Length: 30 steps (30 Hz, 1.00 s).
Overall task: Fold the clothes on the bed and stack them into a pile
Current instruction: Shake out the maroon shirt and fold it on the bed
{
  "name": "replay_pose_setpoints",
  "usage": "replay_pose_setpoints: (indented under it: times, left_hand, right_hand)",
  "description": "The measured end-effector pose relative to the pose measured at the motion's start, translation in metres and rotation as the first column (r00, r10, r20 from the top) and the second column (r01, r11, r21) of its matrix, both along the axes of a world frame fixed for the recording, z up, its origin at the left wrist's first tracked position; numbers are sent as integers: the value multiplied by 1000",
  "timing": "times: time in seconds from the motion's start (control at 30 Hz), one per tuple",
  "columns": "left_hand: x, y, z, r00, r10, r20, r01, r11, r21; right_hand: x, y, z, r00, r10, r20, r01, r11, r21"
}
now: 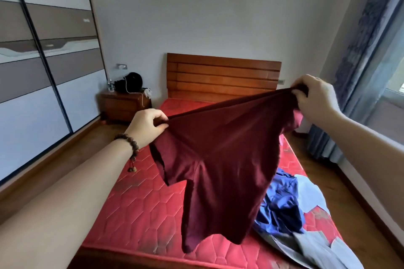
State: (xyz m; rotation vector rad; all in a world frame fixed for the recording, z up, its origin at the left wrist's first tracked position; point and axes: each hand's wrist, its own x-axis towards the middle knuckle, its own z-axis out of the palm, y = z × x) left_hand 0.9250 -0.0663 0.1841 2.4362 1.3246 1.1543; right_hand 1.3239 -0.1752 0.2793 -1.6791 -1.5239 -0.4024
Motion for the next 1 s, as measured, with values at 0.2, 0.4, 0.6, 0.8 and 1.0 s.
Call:
replay_pose_setpoints:
  times: [0.2, 0.4, 0.6, 0.8, 1.0]
  left_hand:
    - [-43, -5, -6, 997, 49, -54, -47, 998, 39]
    - [-82, 18, -40, 985, 54, -161, -58, 998, -20]
    - [-116, 70, -92, 993, 65, -97, -81, 981, -179]
    - [-141, 139, -155, 993, 44, -110, -88, 894, -439]
    - [-161, 183, -199, 999, -20, -32, -8, 721, -693]
  right_hand:
    - [-37, 16, -7, 999, 41, -9, -41, 999, 15]
    - [-78, 63, -21, 996, 85, 3, -84, 988, -129]
    - [-105, 133, -71, 995, 90, -39, -98, 938, -331]
    - [-129, 194, -146, 982, 54, -183, -133, 880, -455]
    - [-136, 217, -206, 916, 2, -400, -247, 790, -561]
